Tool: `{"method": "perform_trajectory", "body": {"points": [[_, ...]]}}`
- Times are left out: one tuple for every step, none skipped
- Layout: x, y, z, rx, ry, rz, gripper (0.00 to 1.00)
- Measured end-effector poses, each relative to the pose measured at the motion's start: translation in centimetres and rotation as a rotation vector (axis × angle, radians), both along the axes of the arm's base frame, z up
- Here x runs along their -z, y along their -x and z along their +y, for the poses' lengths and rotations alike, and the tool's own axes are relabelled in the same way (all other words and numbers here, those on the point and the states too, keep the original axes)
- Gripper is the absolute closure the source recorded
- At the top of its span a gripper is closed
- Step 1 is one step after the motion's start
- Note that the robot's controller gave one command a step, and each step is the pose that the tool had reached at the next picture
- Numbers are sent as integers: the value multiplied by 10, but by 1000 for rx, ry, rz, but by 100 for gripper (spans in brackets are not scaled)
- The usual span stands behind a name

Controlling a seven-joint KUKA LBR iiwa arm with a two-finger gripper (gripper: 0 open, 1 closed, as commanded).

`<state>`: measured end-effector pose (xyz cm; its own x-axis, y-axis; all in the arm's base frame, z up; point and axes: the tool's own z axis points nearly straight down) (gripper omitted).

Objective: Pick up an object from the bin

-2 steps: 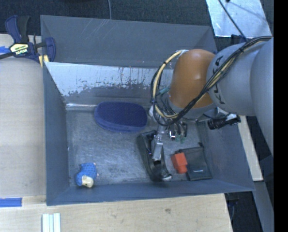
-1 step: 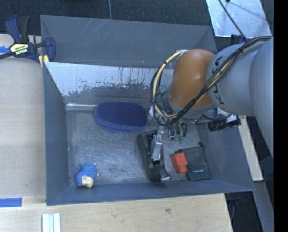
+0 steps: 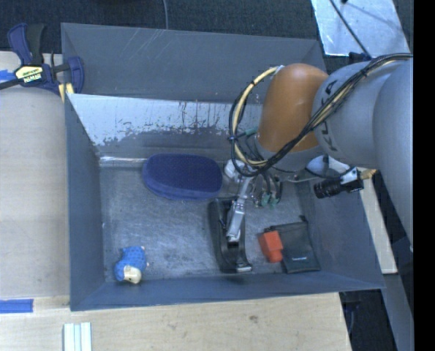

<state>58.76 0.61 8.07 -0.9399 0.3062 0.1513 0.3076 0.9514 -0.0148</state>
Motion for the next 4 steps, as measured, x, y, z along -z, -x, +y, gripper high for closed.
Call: {"method": "perform_trajectory", "body": {"points": [[-2, 4, 4, 21, 9, -19, 100], [-2, 6, 5, 155, 23, -9, 100], [-77, -24, -14, 109, 41, -150, 100], [-145, -29, -11, 92, 40, -153, 100]]}}
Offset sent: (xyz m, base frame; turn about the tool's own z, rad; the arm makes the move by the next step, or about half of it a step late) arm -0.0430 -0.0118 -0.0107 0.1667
